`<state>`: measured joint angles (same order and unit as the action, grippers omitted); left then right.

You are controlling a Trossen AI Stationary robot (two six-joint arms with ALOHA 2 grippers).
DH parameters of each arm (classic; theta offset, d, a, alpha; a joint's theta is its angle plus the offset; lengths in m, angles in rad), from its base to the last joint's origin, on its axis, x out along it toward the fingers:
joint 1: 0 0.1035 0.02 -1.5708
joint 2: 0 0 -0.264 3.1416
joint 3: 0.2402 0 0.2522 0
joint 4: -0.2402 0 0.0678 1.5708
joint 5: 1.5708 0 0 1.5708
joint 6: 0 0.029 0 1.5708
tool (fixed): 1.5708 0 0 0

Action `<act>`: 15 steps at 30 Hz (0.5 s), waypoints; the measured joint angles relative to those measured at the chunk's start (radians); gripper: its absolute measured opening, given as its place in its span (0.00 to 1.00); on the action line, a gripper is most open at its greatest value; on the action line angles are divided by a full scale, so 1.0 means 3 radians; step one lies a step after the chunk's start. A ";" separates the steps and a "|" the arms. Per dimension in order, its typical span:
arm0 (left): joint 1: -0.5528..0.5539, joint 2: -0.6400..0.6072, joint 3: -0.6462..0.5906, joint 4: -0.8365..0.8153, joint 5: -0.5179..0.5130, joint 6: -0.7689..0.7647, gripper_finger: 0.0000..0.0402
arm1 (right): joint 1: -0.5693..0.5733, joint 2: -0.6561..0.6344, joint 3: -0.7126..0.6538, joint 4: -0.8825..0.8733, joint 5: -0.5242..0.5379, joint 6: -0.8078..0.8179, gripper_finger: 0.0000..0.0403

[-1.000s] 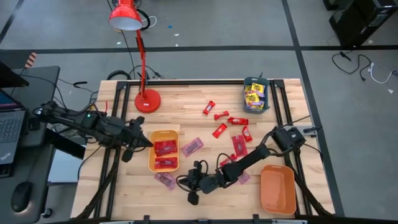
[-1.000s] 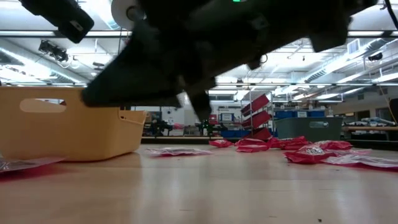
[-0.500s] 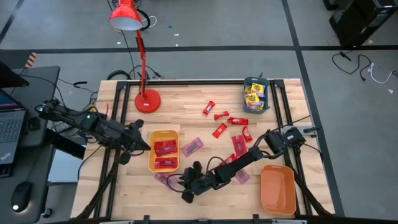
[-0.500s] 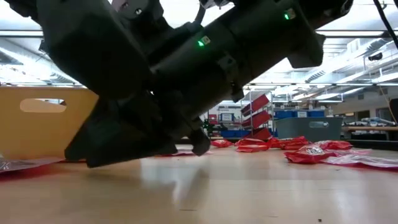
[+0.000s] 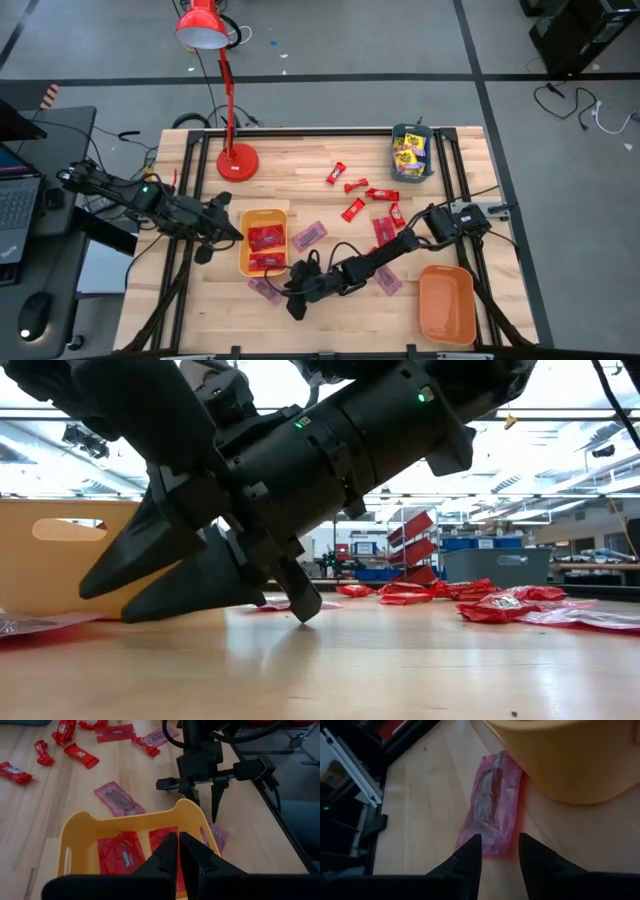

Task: Sort candy
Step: Put the red candy pack into the yellow bin

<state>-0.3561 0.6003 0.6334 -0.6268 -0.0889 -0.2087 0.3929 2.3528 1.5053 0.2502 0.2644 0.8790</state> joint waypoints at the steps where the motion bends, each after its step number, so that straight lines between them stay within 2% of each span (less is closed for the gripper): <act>1: 0.0000 0.0000 0.0000 0.0001 -0.0015 0.0002 0.05 | -0.0009 -0.0001 0.0001 0.0003 -0.0045 0.0010 0.29; 15: 0.0000 0.0000 0.0000 0.0001 -0.0078 0.0072 0.05 | -0.0036 -0.0008 0.0002 0.0001 -0.0241 0.0251 0.26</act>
<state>-0.3561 0.6003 0.6334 -0.6266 -0.1123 -0.1871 0.3820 2.3504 1.5059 0.2504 0.1922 0.9544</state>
